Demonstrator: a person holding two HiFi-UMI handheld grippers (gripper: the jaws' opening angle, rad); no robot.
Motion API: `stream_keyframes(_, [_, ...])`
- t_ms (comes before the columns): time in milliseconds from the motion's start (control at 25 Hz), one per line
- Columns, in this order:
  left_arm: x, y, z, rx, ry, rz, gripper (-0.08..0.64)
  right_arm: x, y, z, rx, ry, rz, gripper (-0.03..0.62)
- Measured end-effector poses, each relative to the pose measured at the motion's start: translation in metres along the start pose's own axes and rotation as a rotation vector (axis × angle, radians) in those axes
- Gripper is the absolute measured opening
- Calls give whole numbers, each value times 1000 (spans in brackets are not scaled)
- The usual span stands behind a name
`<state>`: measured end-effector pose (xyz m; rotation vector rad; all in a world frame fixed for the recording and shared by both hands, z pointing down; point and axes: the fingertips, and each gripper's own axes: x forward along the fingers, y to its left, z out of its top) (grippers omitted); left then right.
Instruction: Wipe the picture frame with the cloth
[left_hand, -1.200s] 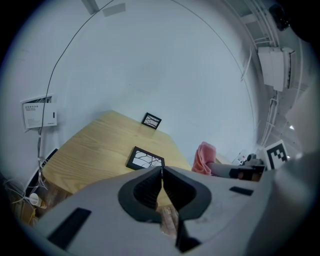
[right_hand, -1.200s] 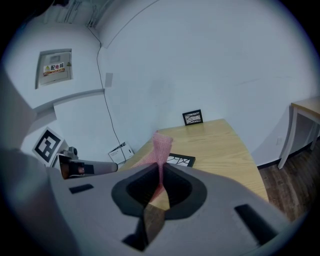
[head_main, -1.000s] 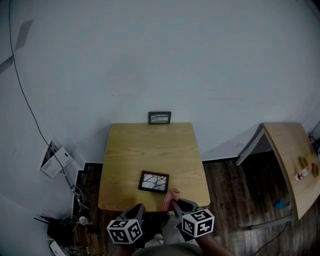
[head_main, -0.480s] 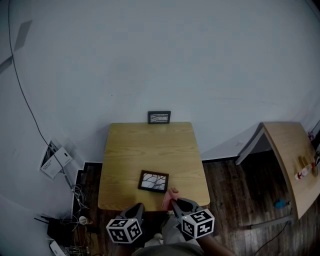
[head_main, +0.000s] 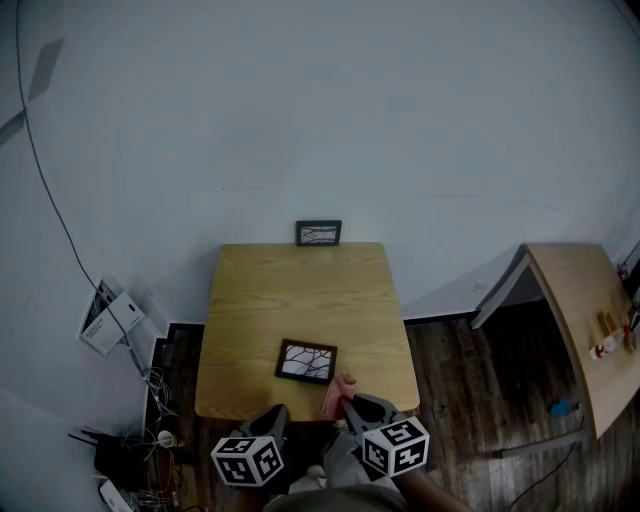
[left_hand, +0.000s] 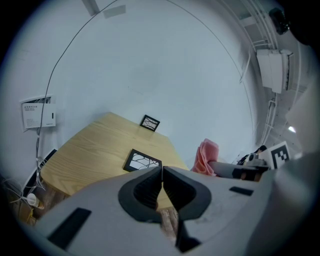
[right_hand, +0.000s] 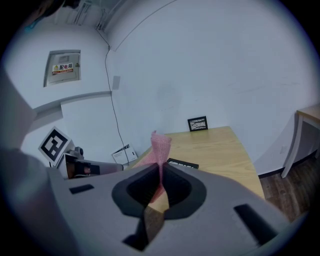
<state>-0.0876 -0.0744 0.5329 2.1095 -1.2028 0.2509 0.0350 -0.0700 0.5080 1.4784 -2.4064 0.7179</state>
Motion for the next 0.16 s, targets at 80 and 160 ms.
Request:
stream_keyframes(80, [1, 0, 0, 1, -3, -1, 10, 0, 0, -1, -3, 0, 0, 15])
stream_keyframes(160, [1, 0, 1, 2, -6, -1, 9, 0, 0, -1, -5, -1, 1, 15])
